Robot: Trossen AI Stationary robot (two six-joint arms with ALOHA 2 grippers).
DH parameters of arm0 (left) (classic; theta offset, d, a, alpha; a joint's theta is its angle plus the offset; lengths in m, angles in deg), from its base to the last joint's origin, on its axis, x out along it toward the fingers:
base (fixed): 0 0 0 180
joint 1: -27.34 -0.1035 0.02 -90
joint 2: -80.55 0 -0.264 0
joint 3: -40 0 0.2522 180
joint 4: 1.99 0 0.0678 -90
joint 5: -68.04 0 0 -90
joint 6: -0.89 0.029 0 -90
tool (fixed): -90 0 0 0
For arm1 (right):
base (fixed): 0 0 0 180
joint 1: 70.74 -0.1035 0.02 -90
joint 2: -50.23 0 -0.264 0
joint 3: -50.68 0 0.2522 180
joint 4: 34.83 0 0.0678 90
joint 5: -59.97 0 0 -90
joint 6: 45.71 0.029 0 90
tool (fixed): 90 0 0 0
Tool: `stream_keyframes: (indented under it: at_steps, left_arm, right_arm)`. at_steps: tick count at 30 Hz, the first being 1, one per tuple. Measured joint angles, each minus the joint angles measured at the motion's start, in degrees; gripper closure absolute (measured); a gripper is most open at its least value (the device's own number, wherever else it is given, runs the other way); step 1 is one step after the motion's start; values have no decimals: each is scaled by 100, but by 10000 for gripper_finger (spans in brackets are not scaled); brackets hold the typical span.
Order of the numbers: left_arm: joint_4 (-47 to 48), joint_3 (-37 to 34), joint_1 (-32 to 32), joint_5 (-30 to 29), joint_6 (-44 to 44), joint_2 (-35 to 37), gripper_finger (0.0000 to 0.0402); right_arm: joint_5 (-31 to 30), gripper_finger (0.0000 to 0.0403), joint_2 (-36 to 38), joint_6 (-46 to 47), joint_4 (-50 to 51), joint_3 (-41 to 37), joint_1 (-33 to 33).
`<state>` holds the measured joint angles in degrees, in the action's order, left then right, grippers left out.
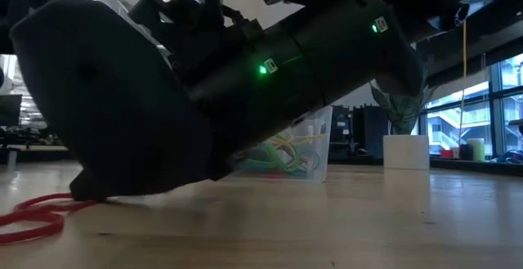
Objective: Pick and place rubber bands into bin
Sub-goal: Put the red rubber band into the container
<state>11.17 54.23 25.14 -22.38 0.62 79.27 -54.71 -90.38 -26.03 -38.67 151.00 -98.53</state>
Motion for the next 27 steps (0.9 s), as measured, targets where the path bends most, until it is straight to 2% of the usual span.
stream_keyframes:
  at_steps: [2,9,16,21,27]
  left_arm:
    - [0,0,0,0,0,0,398]
    - [0,0,0,2,0,0,398]
    - [0,0,0,2,0,0,398]
    - [0,0,0,1,0,1,398]
    - [-1,0,-2,0,0,0,398]
  right_arm:
    - [43,391,2,133,8,-4,4]
    - [39,399,156,398,-62,-37,7]
    - [-14,401,743,-209,31,-72,-56]
    - [-249,401,1173,-534,-5,-59,-9]
    - [-997,402,1738,-1112,-10,-46,-35]
